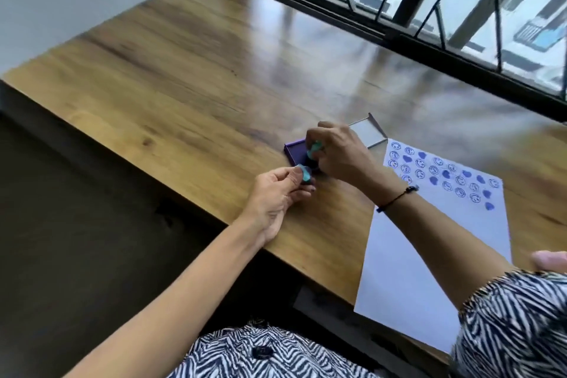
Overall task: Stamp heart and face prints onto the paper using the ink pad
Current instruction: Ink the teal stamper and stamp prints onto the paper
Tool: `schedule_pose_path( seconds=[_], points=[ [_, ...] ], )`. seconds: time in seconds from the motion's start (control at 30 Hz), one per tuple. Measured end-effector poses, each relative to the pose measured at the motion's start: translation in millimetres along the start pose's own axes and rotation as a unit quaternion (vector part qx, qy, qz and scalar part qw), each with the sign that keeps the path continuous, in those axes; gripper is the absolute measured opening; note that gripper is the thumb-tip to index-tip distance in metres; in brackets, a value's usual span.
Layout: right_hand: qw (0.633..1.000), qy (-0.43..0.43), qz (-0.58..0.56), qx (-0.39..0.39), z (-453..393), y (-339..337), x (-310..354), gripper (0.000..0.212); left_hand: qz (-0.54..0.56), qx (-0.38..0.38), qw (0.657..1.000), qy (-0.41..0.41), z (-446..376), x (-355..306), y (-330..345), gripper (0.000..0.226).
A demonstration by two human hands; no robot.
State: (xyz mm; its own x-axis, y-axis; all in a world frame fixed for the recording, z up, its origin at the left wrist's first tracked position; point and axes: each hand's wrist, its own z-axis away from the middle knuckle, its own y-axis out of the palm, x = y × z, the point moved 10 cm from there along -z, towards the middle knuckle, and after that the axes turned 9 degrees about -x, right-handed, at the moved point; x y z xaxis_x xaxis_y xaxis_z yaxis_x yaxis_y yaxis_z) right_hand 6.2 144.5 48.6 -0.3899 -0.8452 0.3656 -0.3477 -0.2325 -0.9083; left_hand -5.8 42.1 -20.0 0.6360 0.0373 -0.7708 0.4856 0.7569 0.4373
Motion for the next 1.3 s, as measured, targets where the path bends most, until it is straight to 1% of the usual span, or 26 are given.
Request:
schedule_pose_path(
  seconds=[0.13, 0.2, 0.23, 0.27, 0.3, 0.37, 0.4, 0.43, 0.47, 0.53, 0.57, 0.63, 0.67, 0.77, 0.87, 0.97, 1.1, 1.3],
  points=[
    [1.0, 0.007, 0.001, -0.004, -2, -2, 1, 0.013, -0.011, -0.003, 1.0, 0.005, -1, -2, 1, 0.017],
    [1.0, 0.015, -0.007, 0.002, 0, -3, 2, 0.014, -0.032, 0.004, 0.999, 0.011, -1, -1, 5, 0.017],
    [0.999, 0.027, -0.02, -0.008, 2, -7, -1, 0.014, -0.045, 0.009, 0.999, 0.021, -1, -1, 8, 0.017],
    [0.997, 0.049, -0.042, -0.038, 6, -16, -6, 0.015, -0.062, 0.015, 0.997, 0.036, -1, -1, 11, 0.017],
    [0.99, 0.083, -0.072, -0.088, 14, -29, -16, 0.015, -0.082, 0.021, 0.995, 0.055, -2, -2, 16, 0.017],
    [0.955, 0.168, -0.127, -0.21, 45, -63, -50, 0.014, -0.132, 0.051, 0.985, 0.096, 1, -1, 37, 0.014],
    [0.933, 0.212, -0.143, -0.252, 64, -76, -70, 0.013, -0.16, 0.071, 0.978, 0.115, 3, 2, 50, 0.013],
    [0.915, 0.257, -0.147, -0.273, 86, -86, -91, 0.012, -0.189, 0.096, 0.969, 0.129, 6, 7, 65, 0.011],
    [0.903, 0.295, -0.144, -0.275, 104, -93, -110, 0.012, -0.218, 0.122, 0.958, 0.139, 10, 14, 83, 0.01],
    [0.895, 0.342, -0.133, -0.254, 132, -101, -138, 0.014, -0.275, 0.175, 0.933, 0.152, 17, 31, 118, 0.009],
    [0.896, 0.351, -0.127, -0.239, 137, -101, -146, 0.015, -0.296, 0.19, 0.923, 0.158, 19, 38, 132, 0.009],
    [0.911, 0.348, -0.09, -0.204, 140, -99, -154, 0.016, -0.32, 0.193, 0.914, 0.158, 22, 50, 150, 0.008],
    [0.92, 0.339, -0.061, -0.186, 138, -98, -156, 0.017, -0.328, 0.186, 0.913, 0.157, 22, 55, 153, 0.009],
    [0.935, 0.321, -0.004, -0.15, 131, -94, -157, 0.017, -0.348, 0.167, 0.908, 0.164, 17, 64, 152, 0.03],
    [0.946, 0.298, 0.045, -0.123, 125, -91, -152, 0.019, -0.344, 0.158, 0.909, 0.174, 17, 62, 150, 0.036],
    [0.95, 0.281, 0.087, -0.107, 123, -87, -146, 0.02, -0.349, 0.155, 0.907, 0.176, 17, 61, 150, 0.034],
    [0.95, 0.266, 0.142, -0.084, 121, -82, -145, 0.021, -0.353, 0.151, 0.907, 0.173, 16, 62, 147, 0.018],
    [0.951, 0.25, 0.161, -0.084, 114, -81, -143, 0.016, -0.351, 0.146, 0.91, 0.167, 15, 61, 145, 0.019]
  ],
)
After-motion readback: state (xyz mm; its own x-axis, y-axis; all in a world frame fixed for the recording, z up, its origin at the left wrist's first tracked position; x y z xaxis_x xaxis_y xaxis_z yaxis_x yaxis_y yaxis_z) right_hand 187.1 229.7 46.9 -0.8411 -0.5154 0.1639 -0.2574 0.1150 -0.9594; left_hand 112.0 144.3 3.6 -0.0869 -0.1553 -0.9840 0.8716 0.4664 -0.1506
